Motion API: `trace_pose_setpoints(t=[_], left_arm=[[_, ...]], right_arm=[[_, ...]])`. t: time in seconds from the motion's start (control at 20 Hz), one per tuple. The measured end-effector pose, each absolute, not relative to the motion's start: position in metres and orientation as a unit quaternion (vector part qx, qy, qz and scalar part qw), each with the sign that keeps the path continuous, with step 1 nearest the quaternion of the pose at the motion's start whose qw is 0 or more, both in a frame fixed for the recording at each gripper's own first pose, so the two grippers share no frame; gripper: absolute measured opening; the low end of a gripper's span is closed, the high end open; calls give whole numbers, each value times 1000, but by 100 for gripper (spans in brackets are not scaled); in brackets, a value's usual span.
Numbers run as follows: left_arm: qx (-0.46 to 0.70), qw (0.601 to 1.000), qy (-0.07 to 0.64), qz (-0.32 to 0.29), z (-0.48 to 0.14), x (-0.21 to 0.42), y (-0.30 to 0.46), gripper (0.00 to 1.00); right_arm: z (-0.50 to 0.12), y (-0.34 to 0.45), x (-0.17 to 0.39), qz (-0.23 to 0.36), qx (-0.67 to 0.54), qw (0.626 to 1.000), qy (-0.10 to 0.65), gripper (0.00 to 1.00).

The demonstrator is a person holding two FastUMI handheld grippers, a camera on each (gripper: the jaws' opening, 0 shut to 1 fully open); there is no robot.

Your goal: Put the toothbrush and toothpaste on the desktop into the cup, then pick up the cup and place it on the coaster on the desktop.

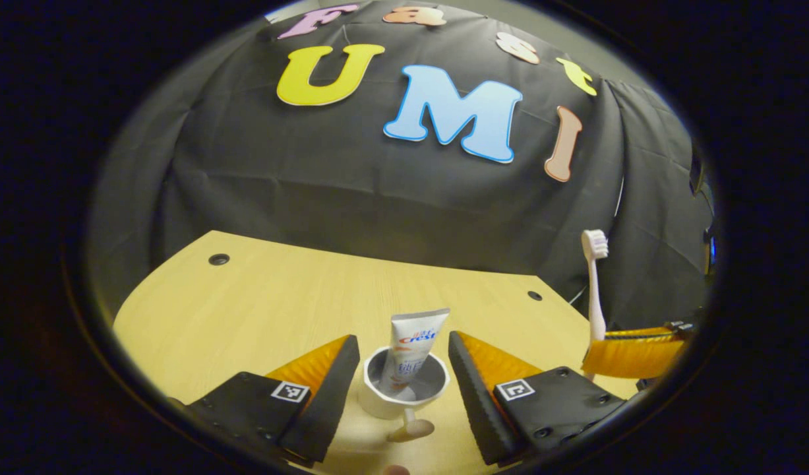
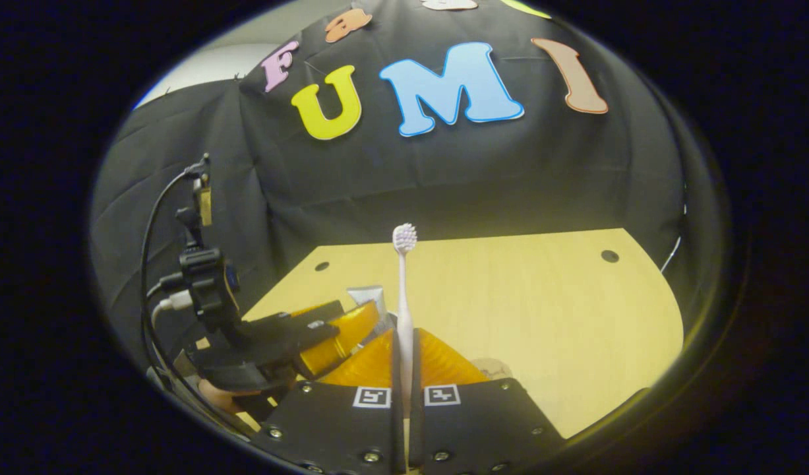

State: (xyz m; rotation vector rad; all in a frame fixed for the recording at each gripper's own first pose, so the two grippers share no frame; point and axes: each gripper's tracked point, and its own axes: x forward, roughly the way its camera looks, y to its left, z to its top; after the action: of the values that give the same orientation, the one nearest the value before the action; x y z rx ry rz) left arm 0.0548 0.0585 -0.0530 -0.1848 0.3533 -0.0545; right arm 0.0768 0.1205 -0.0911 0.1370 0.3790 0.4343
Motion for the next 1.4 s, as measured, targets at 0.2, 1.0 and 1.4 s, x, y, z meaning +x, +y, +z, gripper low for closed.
trace_pose_setpoints(t=[0.2,1.0,1.4], left_arm=[[-84,976,198,-20,-60,35,68,92],[-110,953,279,-46,-90,-17,74,92],[-116,948,291,-60,-94,-18,68,92]], right_arm=[[-72,140,103,239,78,957,145,4],[-87,205,157,258,35,964,58,4],[-98,198,158,248,37,965,77,9]])
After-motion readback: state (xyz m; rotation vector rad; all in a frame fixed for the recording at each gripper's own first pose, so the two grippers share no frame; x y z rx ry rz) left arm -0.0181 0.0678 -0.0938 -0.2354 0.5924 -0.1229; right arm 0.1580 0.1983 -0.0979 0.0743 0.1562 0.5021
